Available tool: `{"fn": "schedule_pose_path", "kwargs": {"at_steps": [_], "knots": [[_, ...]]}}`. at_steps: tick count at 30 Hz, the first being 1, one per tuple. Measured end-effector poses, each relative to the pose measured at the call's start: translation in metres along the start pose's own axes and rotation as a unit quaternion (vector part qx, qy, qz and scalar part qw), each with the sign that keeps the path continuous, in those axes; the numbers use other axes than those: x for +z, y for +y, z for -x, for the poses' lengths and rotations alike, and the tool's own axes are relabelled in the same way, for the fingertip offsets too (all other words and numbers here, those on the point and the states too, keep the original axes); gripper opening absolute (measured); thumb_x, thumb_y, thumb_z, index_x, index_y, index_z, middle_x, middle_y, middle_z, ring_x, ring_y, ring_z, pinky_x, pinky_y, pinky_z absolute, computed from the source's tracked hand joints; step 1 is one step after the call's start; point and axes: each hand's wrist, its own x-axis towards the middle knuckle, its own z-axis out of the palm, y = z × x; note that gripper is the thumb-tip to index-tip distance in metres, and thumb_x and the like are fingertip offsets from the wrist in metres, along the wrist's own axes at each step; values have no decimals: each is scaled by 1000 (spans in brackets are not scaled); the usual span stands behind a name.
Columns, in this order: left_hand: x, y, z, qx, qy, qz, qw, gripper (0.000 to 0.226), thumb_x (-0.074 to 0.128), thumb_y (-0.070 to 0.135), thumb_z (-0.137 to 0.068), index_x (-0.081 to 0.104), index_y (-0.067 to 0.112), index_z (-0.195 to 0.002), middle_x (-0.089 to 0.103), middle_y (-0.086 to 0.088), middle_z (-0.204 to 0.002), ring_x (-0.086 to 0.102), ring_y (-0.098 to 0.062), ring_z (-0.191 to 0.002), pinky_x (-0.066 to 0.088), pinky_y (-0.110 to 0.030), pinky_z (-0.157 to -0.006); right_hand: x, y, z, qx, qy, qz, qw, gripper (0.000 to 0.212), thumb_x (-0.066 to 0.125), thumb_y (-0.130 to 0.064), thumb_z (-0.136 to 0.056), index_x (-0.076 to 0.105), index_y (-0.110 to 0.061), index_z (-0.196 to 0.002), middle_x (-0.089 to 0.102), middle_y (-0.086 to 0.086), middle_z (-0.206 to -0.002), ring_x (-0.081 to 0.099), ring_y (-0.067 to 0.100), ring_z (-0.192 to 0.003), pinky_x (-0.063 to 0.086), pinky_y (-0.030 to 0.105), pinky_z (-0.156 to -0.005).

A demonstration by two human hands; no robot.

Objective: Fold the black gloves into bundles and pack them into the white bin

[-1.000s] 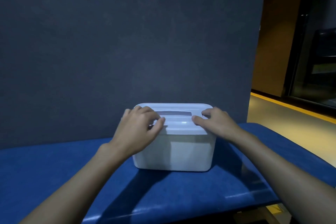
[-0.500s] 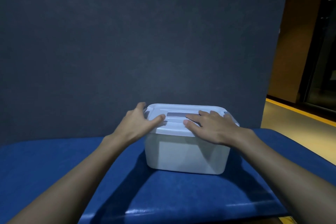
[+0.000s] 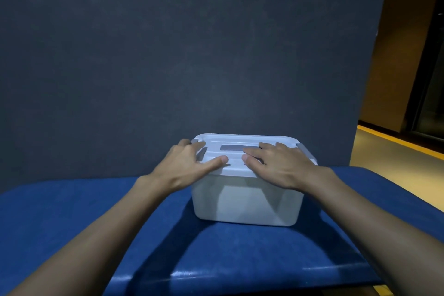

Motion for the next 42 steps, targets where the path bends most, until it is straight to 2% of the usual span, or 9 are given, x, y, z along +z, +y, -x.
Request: {"fn": "schedule_pose_path", "kwargs": {"at_steps": [5,16,24,27,30,32,35,39,42], "knots": [[-8,-19,5,-20,-19,-3,1000,114,40,102,-51,46,37,-144,39,5,-132,36,-21,-134,37,-43,-111,6,-12,-13,-19,8,-22,1000,31,11,-65,-91,32,-63,-69,37,-16,-92,41,23,-98,36,50,-92],[-52,-99,2,-60,14,-13,998,107,47,95,-52,48,37,-143,35,4,-146,29,-18,-140,34,-38,-108,29,-83,-80,-87,21,-32,996,32,11,-66,-91,38,-50,-90,38,-16,-96,41,22,-100,35,50,-91],[-64,-133,-12,-49,6,0,999,108,46,100,-49,51,40,-138,38,5,-149,33,-21,-140,34,-39,-112,38,-108,-105,-82,35,-39,995,37,11,-64,-89,37,-40,-82,46,-10,-91,48,21,-102,40,50,-86],[-68,-131,-12,-50,-32,-32,998,105,40,99,-53,43,44,-143,31,5,-155,29,-27,-140,30,-43,-114,29,-103,-106,-97,10,-39,994,43,17,-67,-89,44,-35,-96,55,-5,-110,50,23,-111,41,49,-92],[-77,-120,-18,-40,-63,-111,991,101,26,99,-61,37,45,-146,21,4,-161,19,-24,-148,20,-47,-117,18,-91,-111,-83,-16,-30,996,45,22,-68,-89,48,-31,-91,60,-16,-102,54,17,-108,36,47,-102],[-79,-111,-25,-25,-58,-108,992,87,26,91,-77,37,41,-148,21,6,-163,17,-16,-150,17,-47,-118,19,-84,-115,-60,-29,10,998,40,16,-72,-86,42,-44,-94,52,-18,-105,48,19,-119,25,50,-108],[-72,-106,-36,4,-83,-126,989,81,23,87,-82,38,42,-148,29,14,-160,26,-13,-147,21,-42,-119,29,-81,-118,-21,-94,-1,995,65,9,-77,-84,24,-53,-142,24,-13,-158,15,22,-148,5,50,-118],[-64,-107,-45,-8,-155,-198,968,103,3,94,-59,13,53,-153,8,12,-167,9,-17,-154,7,-40,-124,30,-79,-122,-19,-118,12,993,65,8,-73,-89,3,-50,-149,-4,-14,-163,-4,19,-151,-7,47,-119],[-64,-107,-45,-17,-174,-214,961,92,7,94,-70,5,54,-153,1,12,-167,3,-16,-155,3,-40,-124,31,-79,-128,-30,-140,33,989,65,8,-71,-89,-1,-49,-150,-6,-13,-163,-7,21,-150,-8,48,-119]]}}
